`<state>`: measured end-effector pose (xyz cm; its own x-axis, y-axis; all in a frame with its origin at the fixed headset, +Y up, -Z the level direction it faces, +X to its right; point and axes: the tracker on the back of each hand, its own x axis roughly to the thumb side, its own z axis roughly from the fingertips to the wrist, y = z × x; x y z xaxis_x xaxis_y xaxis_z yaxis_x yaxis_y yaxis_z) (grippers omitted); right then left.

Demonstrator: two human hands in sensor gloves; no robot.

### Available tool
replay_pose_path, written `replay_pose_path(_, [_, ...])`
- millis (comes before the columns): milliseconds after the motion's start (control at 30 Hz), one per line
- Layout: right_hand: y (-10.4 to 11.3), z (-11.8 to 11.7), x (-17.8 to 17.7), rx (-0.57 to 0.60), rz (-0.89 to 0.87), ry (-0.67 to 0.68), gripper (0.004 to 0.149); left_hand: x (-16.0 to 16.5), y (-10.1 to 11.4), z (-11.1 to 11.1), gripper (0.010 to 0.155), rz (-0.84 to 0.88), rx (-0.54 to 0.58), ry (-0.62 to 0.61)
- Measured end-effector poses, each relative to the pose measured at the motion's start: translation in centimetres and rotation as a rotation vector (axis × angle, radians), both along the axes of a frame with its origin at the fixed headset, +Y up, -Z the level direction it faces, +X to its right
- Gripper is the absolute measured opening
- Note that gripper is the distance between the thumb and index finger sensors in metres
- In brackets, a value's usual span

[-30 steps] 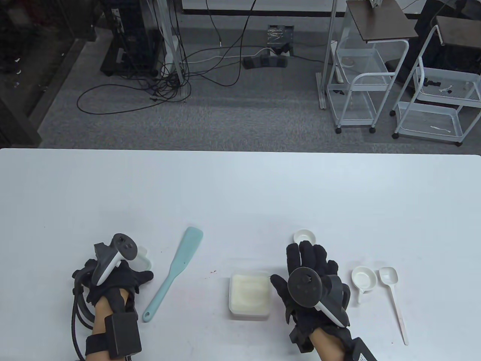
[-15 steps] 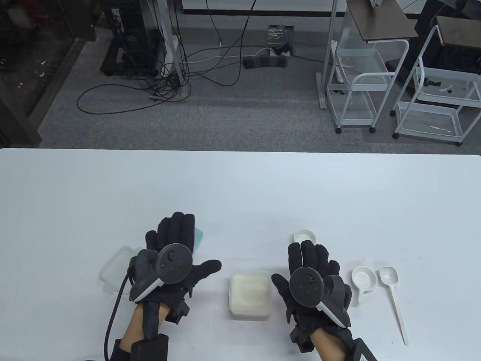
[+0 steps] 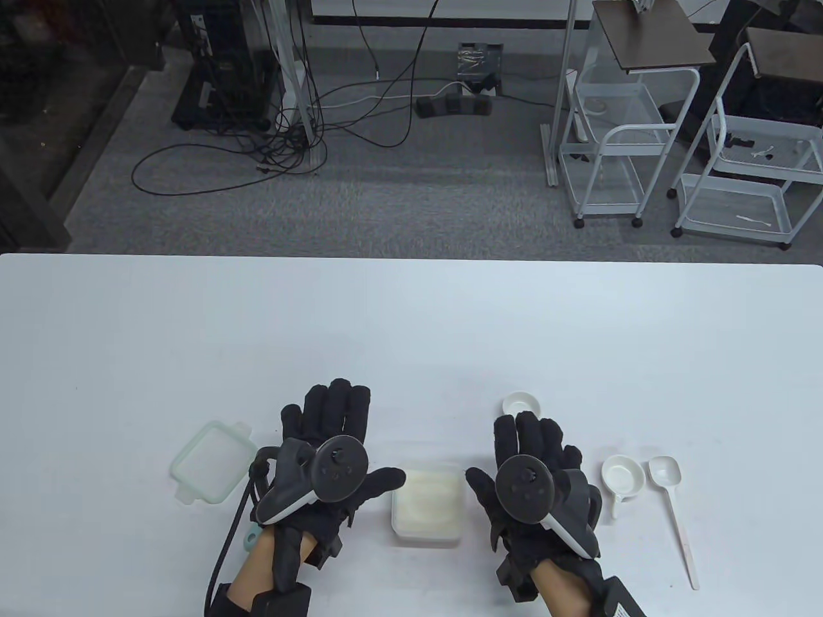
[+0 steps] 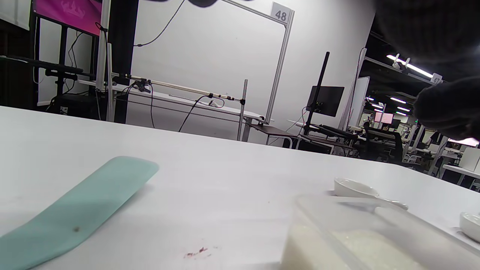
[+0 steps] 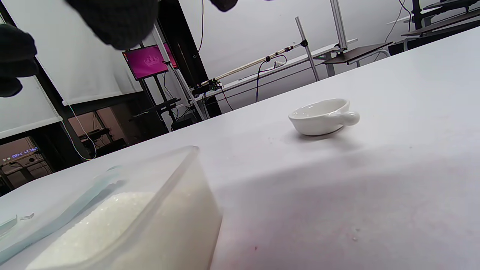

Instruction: Scoop white sugar with coffee spoon and level it off using dessert spatula

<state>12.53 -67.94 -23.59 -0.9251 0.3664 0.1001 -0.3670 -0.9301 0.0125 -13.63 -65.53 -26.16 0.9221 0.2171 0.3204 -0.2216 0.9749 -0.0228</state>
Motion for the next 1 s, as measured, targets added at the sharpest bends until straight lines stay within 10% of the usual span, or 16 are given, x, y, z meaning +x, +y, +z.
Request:
replay_pose_path(367, [3.0, -0.2, 9.2, -0.06, -0.063, -0.331, 0.083, 0.0, -0.3, 0.0, 0.116, -0.048, -0.004, 0.01])
replay_pose_path(633, [-0.4, 0.2, 18.4, -0.338, -0.116, -0.634, 0.081, -0.1, -0.3, 0.0, 0.115, -0.049, -0.012, 0.019])
replay_pose_path(1000, [-3.0, 0.5, 20.1, -0.602, 0.13, -0.833, 0.067, -0.2, -0.5, -0.1, 0.114, -0.061, -0.041, 0.025])
